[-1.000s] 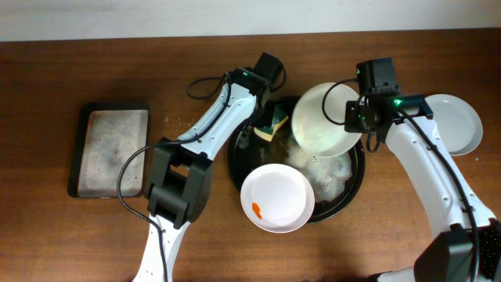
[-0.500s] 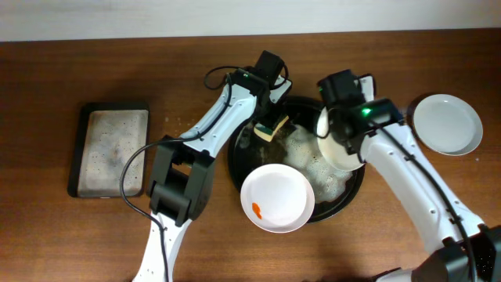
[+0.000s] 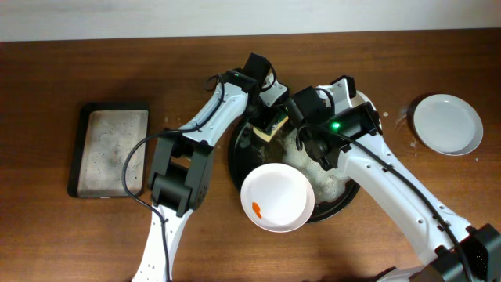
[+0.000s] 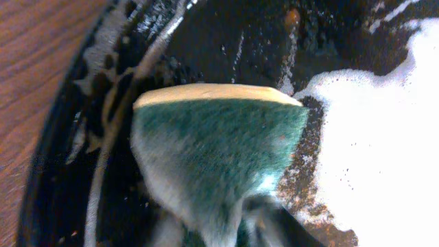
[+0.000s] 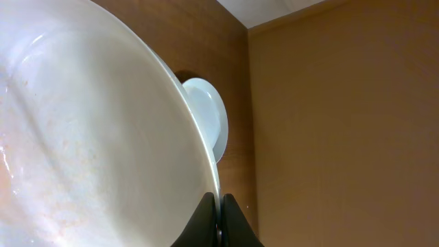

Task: Clean dirty plates on tray and stack at the side
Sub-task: 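Scrub the held plate with the sponge in the left gripper, then return the sponge to the soap tray with the left gripper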

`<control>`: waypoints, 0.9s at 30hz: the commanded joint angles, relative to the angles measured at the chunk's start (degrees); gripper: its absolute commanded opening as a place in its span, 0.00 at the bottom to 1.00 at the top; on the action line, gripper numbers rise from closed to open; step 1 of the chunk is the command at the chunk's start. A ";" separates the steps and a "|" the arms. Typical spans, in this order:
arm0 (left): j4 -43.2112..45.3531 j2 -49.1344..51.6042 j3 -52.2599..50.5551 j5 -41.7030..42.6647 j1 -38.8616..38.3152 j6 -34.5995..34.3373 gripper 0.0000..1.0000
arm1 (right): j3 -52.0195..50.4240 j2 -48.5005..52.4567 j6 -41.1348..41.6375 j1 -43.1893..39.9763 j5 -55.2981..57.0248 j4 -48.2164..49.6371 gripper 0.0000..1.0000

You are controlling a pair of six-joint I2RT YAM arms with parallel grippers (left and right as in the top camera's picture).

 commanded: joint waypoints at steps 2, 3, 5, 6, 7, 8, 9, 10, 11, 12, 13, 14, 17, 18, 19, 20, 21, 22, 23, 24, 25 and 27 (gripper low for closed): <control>-0.66 1.42 0.35 -1.49 -0.02 0.79 0.01 | 1.44 -1.90 0.68 0.04 2.23 -0.02 0.04; -0.79 1.11 0.35 -1.46 -0.02 0.79 0.01 | 1.44 -1.90 0.68 0.04 2.23 -0.02 0.04; -1.36 -1.09 0.35 -1.46 -0.02 0.59 0.01 | 1.44 -1.90 0.68 0.04 2.23 -0.02 0.04; -1.42 -3.10 0.37 -1.49 -0.02 -0.50 0.00 | 1.44 -1.90 0.68 0.04 2.23 -0.02 0.04; -1.81 -5.90 0.39 -2.19 0.24 -1.88 0.00 | 1.44 -1.90 0.68 0.04 2.23 -0.02 0.04; -2.27 -7.74 0.39 -2.78 0.52 -3.10 0.00 | 1.44 -1.90 0.68 0.04 2.23 -0.02 0.04; -2.80 -9.25 0.39 -3.37 0.79 -4.26 0.01 | 1.44 -1.90 0.68 0.04 2.23 -0.02 0.04; -3.76 -11.10 0.39 -3.65 1.20 -4.63 0.01 | 1.44 -1.90 0.70 0.04 2.23 -0.02 0.04; -5.49 -13.40 0.39 -3.69 1.88 -4.98 0.00 | 1.44 -1.90 1.11 0.04 2.23 -0.02 0.04; -6.60 -14.34 0.39 -4.13 2.32 -6.45 0.01 | 1.44 -1.90 1.29 0.04 1.97 -0.02 0.04; -8.11 -14.86 0.39 -5.27 3.02 -6.78 0.01 | 1.44 -1.90 1.44 0.04 1.07 0.07 0.04; -9.14 -14.86 0.37 -6.03 3.39 -7.04 0.01 | 1.44 -1.90 2.23 0.04 0.81 0.04 0.04; -13.25 -16.02 0.39 -6.01 5.79 -8.46 0.01 | 1.44 -1.90 2.16 0.04 0.26 0.07 0.04; -14.88 -17.44 0.39 -6.01 7.15 -9.05 0.01 | 1.44 -1.90 2.16 0.04 0.26 0.07 0.04; -17.14 -19.98 0.39 -6.03 9.70 -9.16 0.00 | 1.44 -1.90 2.16 0.04 0.26 0.07 0.04; -18.82 -22.01 0.39 -6.14 11.87 -9.16 0.01 | 1.44 -1.90 2.16 0.04 0.26 0.07 0.04; -20.48 -23.76 0.39 -6.86 14.10 -9.18 0.01 | 1.44 -1.90 2.16 0.04 0.26 0.07 0.04; -23.19 -26.38 0.37 -9.27 18.23 -9.18 0.01 | 1.44 -1.90 2.16 0.04 0.26 0.09 0.04; -24.87 -27.45 0.37 -11.17 20.79 -9.18 0.00 | 1.44 -1.90 2.16 0.04 0.24 0.09 0.04; -27.56 -28.41 0.37 -13.31 25.22 -9.16 0.01 | 1.44 -1.90 2.16 0.04 0.24 0.09 0.04; -30.36 -28.37 0.24 -14.88 30.58 -9.09 0.00 | 1.44 -1.90 2.16 0.04 0.24 0.09 0.04; -28.76 -28.06 -3.21 -15.43 37.31 -8.24 0.01 | 1.44 -1.90 2.16 0.04 0.22 0.13 0.04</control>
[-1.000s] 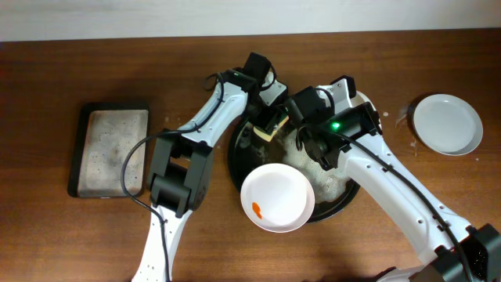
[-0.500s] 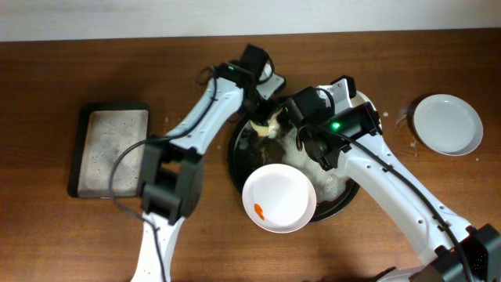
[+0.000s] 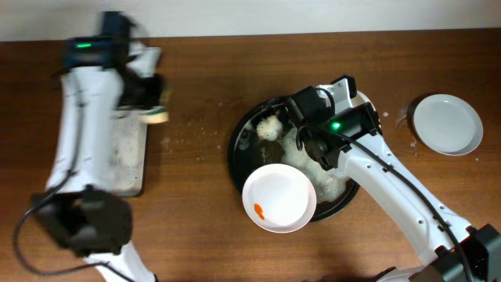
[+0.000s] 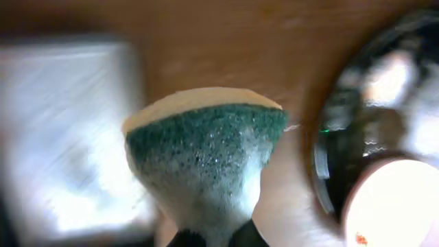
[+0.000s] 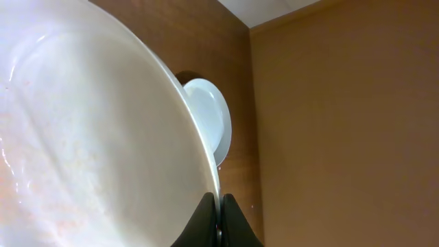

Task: Clean dirty plates on tray and stack at the side
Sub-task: 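Return the sponge to the soap tray with the left gripper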

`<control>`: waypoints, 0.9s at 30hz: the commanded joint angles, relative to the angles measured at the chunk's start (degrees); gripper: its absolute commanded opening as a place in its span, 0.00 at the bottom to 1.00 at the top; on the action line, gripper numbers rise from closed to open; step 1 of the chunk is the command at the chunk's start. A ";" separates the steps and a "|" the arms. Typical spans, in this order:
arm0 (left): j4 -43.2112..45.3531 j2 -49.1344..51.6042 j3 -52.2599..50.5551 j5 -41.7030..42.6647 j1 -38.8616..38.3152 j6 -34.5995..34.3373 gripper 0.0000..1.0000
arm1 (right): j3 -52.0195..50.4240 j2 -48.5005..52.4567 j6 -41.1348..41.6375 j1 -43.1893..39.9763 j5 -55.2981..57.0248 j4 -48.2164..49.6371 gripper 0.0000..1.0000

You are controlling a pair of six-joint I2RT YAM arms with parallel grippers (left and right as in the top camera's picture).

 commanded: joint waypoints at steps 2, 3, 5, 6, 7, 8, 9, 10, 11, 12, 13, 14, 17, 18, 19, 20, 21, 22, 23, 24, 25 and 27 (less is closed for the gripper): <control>10.14 -0.09 -12.20 -3.58 13.68 3.67 0.00 | 1.40 -1.81 0.96 0.04 -0.02 0.72 0.04; 14.60 -0.09 -16.74 -3.56 15.08 4.55 0.01 | 1.40 -1.81 0.96 0.04 -0.83 1.09 0.04; 21.31 -0.09 -23.74 -3.61 16.09 6.67 0.01 | 1.40 -1.81 0.96 0.04 -2.12 1.60 0.04; 25.94 -0.09 -28.70 -3.78 16.13 7.69 0.01 | 1.42 -1.81 0.96 0.04 -2.08 1.57 0.04; 29.31 -0.09 -31.74 -3.98 16.13 7.69 0.01 | 1.49 -1.81 0.96 0.04 -2.10 1.55 0.04; 32.72 -0.09 -34.56 -5.14 16.13 7.67 0.01 | 1.62 -1.81 0.96 0.04 -2.10 1.51 0.04; 35.34 -0.04 -36.89 -6.82 16.13 7.67 0.01 | 1.81 -1.81 0.96 0.04 -2.10 1.51 0.04; 36.92 -0.04 -38.38 -8.17 16.13 7.67 0.04 | 2.23 -1.81 0.96 0.04 -2.12 1.51 0.04; 38.18 -0.02 -39.39 -8.98 16.13 7.65 0.10 | 2.80 -1.81 0.96 0.04 -2.29 1.51 0.04; 38.77 -0.02 -39.89 -8.94 16.13 7.63 0.19 | 3.39 -1.81 0.96 0.04 -3.04 1.51 0.04; 38.75 -0.02 -39.93 -8.92 16.06 7.63 0.27 | 3.91 -1.81 0.94 0.04 -4.22 1.49 0.04; 38.69 -0.07 -39.93 -8.46 16.04 7.56 0.46 | 4.24 -1.86 0.94 0.04 -5.11 1.51 0.04; 37.83 -0.22 -39.54 -8.15 16.06 5.73 0.66 | 4.24 -1.90 0.96 0.04 -5.11 1.40 0.04; 37.83 -0.22 -39.54 -8.07 16.06 5.73 0.65 | 4.24 -1.90 0.96 0.04 -5.16 1.42 0.04; 37.83 -0.22 -39.56 -8.02 16.06 5.70 0.65 | 4.24 -1.92 0.96 0.04 -5.55 1.38 0.04; 37.83 -0.22 -39.56 -7.72 16.06 5.70 0.66 | 4.24 -1.97 0.96 0.04 -5.92 1.31 0.04; 37.86 -0.22 -39.56 -6.95 16.06 5.73 0.66 | 4.24 -1.97 0.98 0.04 -5.97 1.31 0.04; 37.83 -0.22 -39.56 -7.08 16.06 5.73 0.66 | 4.24 -1.97 0.98 0.04 -5.97 1.33 0.04; 37.83 -0.22 -39.56 -8.66 16.09 5.70 0.65 | 4.24 -1.97 0.98 0.04 -6.16 1.33 0.04; 37.70 -0.24 -39.47 -8.92 16.06 5.64 0.63 | 4.24 -1.97 0.98 0.04 -6.91 1.33 0.04; 36.89 -0.33 -39.12 -8.74 16.06 3.96 0.59 | 4.24 -1.97 0.96 0.04 -8.41 1.36 0.04; 36.37 -0.76 -38.73 -4.98 16.06 3.78 0.43 | 4.33 -2.08 0.96 0.04 -9.77 1.57 0.04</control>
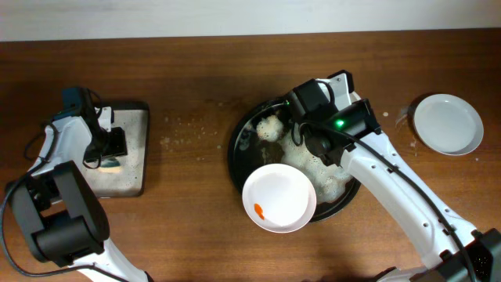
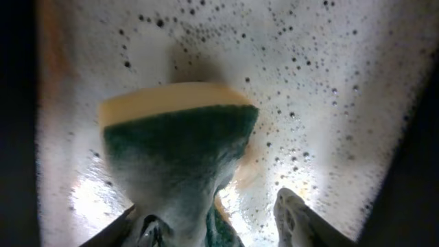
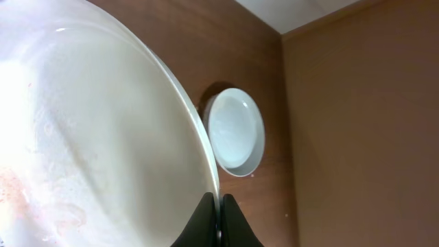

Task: Clean dirty plates on tray and stack at the side
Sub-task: 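Return the sponge to the soap tray with the left gripper, then carry the plate right and stack it on the first cleaned plate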

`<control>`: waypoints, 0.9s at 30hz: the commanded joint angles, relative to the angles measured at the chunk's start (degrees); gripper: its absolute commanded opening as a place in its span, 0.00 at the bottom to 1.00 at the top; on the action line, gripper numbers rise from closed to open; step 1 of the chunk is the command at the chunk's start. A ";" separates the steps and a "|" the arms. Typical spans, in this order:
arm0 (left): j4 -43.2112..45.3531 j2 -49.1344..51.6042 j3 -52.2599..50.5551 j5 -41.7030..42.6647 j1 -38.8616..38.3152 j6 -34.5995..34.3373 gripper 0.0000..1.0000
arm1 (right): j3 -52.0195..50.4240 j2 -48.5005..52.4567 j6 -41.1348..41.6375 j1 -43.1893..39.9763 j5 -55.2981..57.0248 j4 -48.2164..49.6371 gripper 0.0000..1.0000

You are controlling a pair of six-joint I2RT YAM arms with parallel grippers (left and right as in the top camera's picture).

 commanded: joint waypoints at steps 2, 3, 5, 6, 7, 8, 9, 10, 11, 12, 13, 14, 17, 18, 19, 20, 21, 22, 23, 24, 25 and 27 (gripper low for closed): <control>-0.48 -1.33 0.76 3.41 -0.07 -1.62 0.32 | 2.10 -2.08 0.79 0.00 -2.67 0.15 0.04; -0.50 -1.33 0.74 3.43 -0.07 -1.62 0.32 | 2.12 -2.08 0.76 -0.07 -5.29 0.37 0.04; -0.46 -1.33 0.74 3.85 -0.07 -1.64 0.55 | 2.10 -1.92 0.76 -1.07 -9.05 0.37 0.04; -0.46 -1.33 0.74 3.85 -0.07 -1.64 0.62 | 2.45 -2.16 0.76 -1.55 -8.11 0.52 0.04; -0.48 -1.33 0.74 3.85 -0.07 -2.10 0.79 | 3.41 -2.47 0.72 -1.55 -6.25 0.28 0.04; -0.46 -1.33 0.74 4.66 -0.07 -2.49 0.80 | 4.98 -2.86 0.28 -1.16 -4.98 -0.13 0.04; -0.42 -1.33 0.74 6.45 -0.07 -2.47 0.81 | 5.66 -3.15 -0.33 -0.92 -5.20 -0.07 0.04; -0.39 -1.33 0.81 7.74 -0.07 -2.47 0.86 | 5.75 -3.23 -0.28 -0.70 -5.27 -0.20 0.04; -0.50 -1.33 1.03 8.00 -0.07 -2.49 0.87 | 5.60 -3.04 -0.26 -0.70 -5.57 -0.55 0.04; -1.68 -1.62 1.86 8.15 -0.07 -2.49 0.95 | 5.01 -2.36 -0.31 -0.81 -5.27 -0.31 0.04; -2.54 -2.36 2.34 8.37 -0.07 -2.49 0.96 | 4.96 -1.66 -0.33 -1.05 -3.61 -0.87 0.04; -2.67 -3.45 2.47 8.96 -0.07 -2.49 0.96 | 4.96 -1.66 -0.26 -0.96 -2.49 -1.62 0.04; -2.25 -7.74 2.47 9.42 -0.07 -2.49 0.99 | 4.66 -1.22 1.18 -0.48 -2.43 -1.36 0.04; -2.34 -8.50 2.47 9.42 -0.07 -2.49 0.99 | 4.63 -0.52 0.44 -0.81 -1.18 -1.46 0.04; -2.45 -8.59 2.47 9.44 -0.07 -2.51 0.99 | 4.63 -0.55 0.35 -0.55 1.25 -1.92 0.04; -2.78 -8.57 2.47 9.68 -0.07 -2.51 0.99 | 4.72 -0.87 0.33 0.59 2.25 -1.99 0.04; -2.99 -8.57 2.47 10.19 -0.07 -2.51 0.99 | 4.70 -0.94 0.39 1.70 1.97 -1.75 0.04; -2.99 -8.57 2.47 10.97 -0.07 -2.51 0.99 | 4.11 -0.50 1.14 1.97 2.03 -1.33 0.04; -2.99 -8.57 2.45 11.13 -0.07 -2.51 0.99 | 3.30 0.31 0.74 1.88 4.33 -0.66 0.04; -2.99 -8.57 2.47 11.13 -0.07 -2.51 0.99 | 3.30 0.46 0.74 2.43 9.16 -1.14 0.04; -2.99 -8.57 2.47 11.13 -0.07 -2.51 0.99 | 3.30 0.42 0.76 3.54 11.87 -1.16 0.04; -2.99 -8.57 2.47 11.15 -0.07 -2.51 0.99 | 3.10 0.50 0.79 5.29 8.90 -0.20 0.04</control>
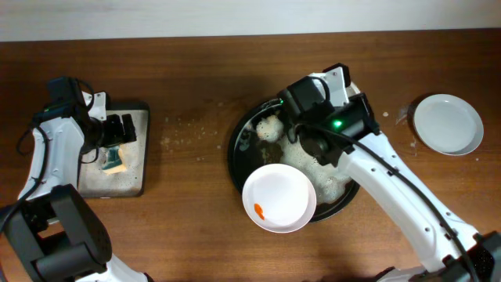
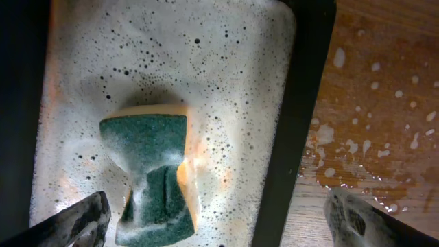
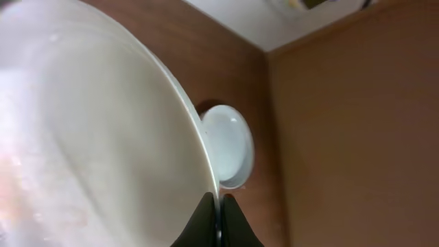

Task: Clean dirty plates on tray and stack at the side
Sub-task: 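Carry the plate right and stack it on the first cleaned plate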

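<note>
A green-and-yellow sponge (image 2: 154, 171) lies loose on the foamy rectangular soap tray (image 2: 226, 82) at the table's left (image 1: 94, 176). My left gripper (image 2: 219, 219) hovers over it, open wide, one fingertip (image 2: 82, 218) beside the sponge and the other over the wood. My right gripper (image 3: 219, 206) is shut on the rim of a white plate (image 3: 103, 137), held tilted above the round black tray (image 1: 239, 149). A second white plate (image 1: 279, 197) with an orange smear rests in that tray. One clean plate (image 1: 448, 124) sits at the far right.
Soap foam (image 1: 301, 157) covers part of the round tray's bottom. Droplets and foam specks (image 1: 192, 121) dot the wood between the two trays. The right arm (image 1: 391, 188) stretches across the table's right half.
My left gripper has opened wide and drawn back from the sponge, which now lies free on the soap tray. The right gripper still grips the plate rim, and its view has shifted a little.
At first my left gripper held the sponge down in the round black tray beside the foam. Then it was over the soap tray's edge with the sponge. Then the sponge was down on the soapy tray, and now it lies released. The right gripper gripped its plate throughout.
</note>
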`<control>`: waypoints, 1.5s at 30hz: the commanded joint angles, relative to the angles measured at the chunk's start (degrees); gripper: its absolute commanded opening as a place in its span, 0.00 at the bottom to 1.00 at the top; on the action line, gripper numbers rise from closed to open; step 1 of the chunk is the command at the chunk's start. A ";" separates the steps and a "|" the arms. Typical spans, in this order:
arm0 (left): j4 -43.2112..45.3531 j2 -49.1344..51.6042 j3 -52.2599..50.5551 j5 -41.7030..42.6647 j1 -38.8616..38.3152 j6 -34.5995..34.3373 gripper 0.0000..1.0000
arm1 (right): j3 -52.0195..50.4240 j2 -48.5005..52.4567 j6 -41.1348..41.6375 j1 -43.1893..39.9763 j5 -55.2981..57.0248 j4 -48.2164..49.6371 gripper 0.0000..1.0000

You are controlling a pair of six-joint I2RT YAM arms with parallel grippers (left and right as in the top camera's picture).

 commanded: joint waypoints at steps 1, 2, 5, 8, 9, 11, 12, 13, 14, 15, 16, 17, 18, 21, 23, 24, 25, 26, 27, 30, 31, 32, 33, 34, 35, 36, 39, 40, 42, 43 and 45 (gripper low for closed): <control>-0.09 -0.92 0.68 1.27 -0.07 -0.17 0.99 | -1.18 0.72 0.66 2.43 2.58 1.33 0.04; -0.09 -0.92 0.68 1.27 -0.07 -0.17 0.99 | -1.22 1.20 0.66 2.43 5.18 0.74 0.04; -0.07 -0.92 0.68 1.27 -0.07 -0.17 0.99 | -1.22 1.20 0.68 2.82 6.38 1.01 0.04; -0.07 -0.92 0.68 1.27 -0.07 -0.17 0.99 | -1.22 1.20 0.68 2.84 6.38 1.01 0.04; -0.07 -0.92 0.68 1.27 -0.07 -0.17 0.99 | -1.22 1.20 0.68 2.99 6.36 1.05 0.04; -0.07 -0.92 0.68 1.27 -0.07 -0.17 0.99 | -1.22 1.20 0.66 3.19 6.84 1.31 0.04; -0.07 -0.92 0.68 1.27 -0.07 -0.17 0.99 | -1.22 1.20 0.68 3.19 6.80 1.27 0.04; -0.07 -0.92 0.68 1.27 -0.07 -0.17 0.99 | -1.22 1.20 0.66 3.19 6.86 1.25 0.04; -0.07 -0.92 0.66 1.27 -0.07 -0.17 0.99 | -1.22 1.20 0.66 3.19 6.82 1.27 0.04; -0.07 -0.92 0.66 1.27 -0.07 -0.17 0.99 | -1.22 1.20 0.68 3.19 6.82 1.27 0.04; -0.07 -0.92 0.68 1.27 -0.07 -0.17 0.99 | -1.22 1.20 0.66 3.19 6.84 1.27 0.04; -0.07 -0.92 0.68 1.27 -0.07 -0.17 0.99 | -1.22 1.20 0.66 3.19 6.84 1.22 0.04; -0.07 -0.92 0.68 1.27 -0.07 -0.17 0.99 | -1.22 1.20 0.66 3.19 6.84 1.22 0.04; -0.07 -0.92 0.68 1.27 -0.07 -0.17 0.99 | -1.22 1.20 0.72 3.19 6.80 1.27 0.04; -0.07 -0.92 0.68 1.27 -0.07 -0.17 0.99 | -1.22 1.20 1.16 3.19 6.16 1.25 0.04; -0.07 -0.92 0.68 1.27 -0.07 -0.17 0.99 | -1.22 1.20 1.22 3.17 5.20 1.42 0.04; -0.07 -0.92 0.68 1.27 -0.07 -0.17 0.99 | -1.22 1.20 2.71 3.02 3.87 1.68 0.04; -0.07 -0.92 0.68 1.27 -0.07 -0.17 0.99 | -1.25 1.20 2.84 2.27 -0.31 2.38 0.04; -0.07 -0.92 0.68 1.27 -0.07 -0.17 0.99 | -1.27 1.25 2.82 1.20 -5.64 2.95 0.04; -0.09 -0.92 0.68 1.27 -0.07 -0.15 0.99 | -1.22 1.22 5.31 -5.60 -20.79 2.97 0.04; -0.09 -0.92 0.68 1.25 -0.07 -0.15 0.99 | -0.90 1.01 5.49 -8.09 -23.54 2.64 0.04; -0.09 -0.92 0.66 1.27 -0.07 -0.15 0.99 | -0.11 0.61 6.97 -11.02 -27.12 1.84 0.04; -0.09 -0.92 0.68 1.27 -0.07 -0.15 0.99 | 0.59 0.22 8.55 -13.42 -29.42 1.25 0.04; -0.09 -0.92 0.68 1.27 -0.07 -0.15 0.99 | 1.36 -0.48 10.03 -17.00 -33.14 1.16 0.04; -0.09 -0.92 0.66 1.25 -0.07 -0.15 0.99 | 1.92 -1.16 11.02 -21.24 -37.18 1.46 0.04; -0.09 -0.92 0.66 1.25 -0.07 -0.15 0.99 | 2.32 -1.49 11.28 -24.76 -40.41 1.66 0.04; -0.09 -0.92 0.68 1.27 -0.07 -0.15 0.99 | 2.89 -1.49 12.92 -42.91 -57.72 3.48 0.04; -0.09 -0.92 0.66 1.25 -0.07 -0.15 0.99 | 2.89 -1.38 13.46 -48.54 -61.70 4.55 0.04; -0.09 -0.92 0.68 1.25 -0.07 -0.15 0.99 | 2.89 -0.33 15.13 -59.41 -65.90 7.19 0.04; -0.09 -0.92 0.68 1.25 -0.07 -0.15 0.99 | 2.89 0.55 16.04 -63.52 -66.03 7.69 0.04; -0.09 -0.92 0.66 1.25 -0.07 -0.15 0.99 | 2.86 3.19 16.17 -69.75 -66.05 8.70 0.04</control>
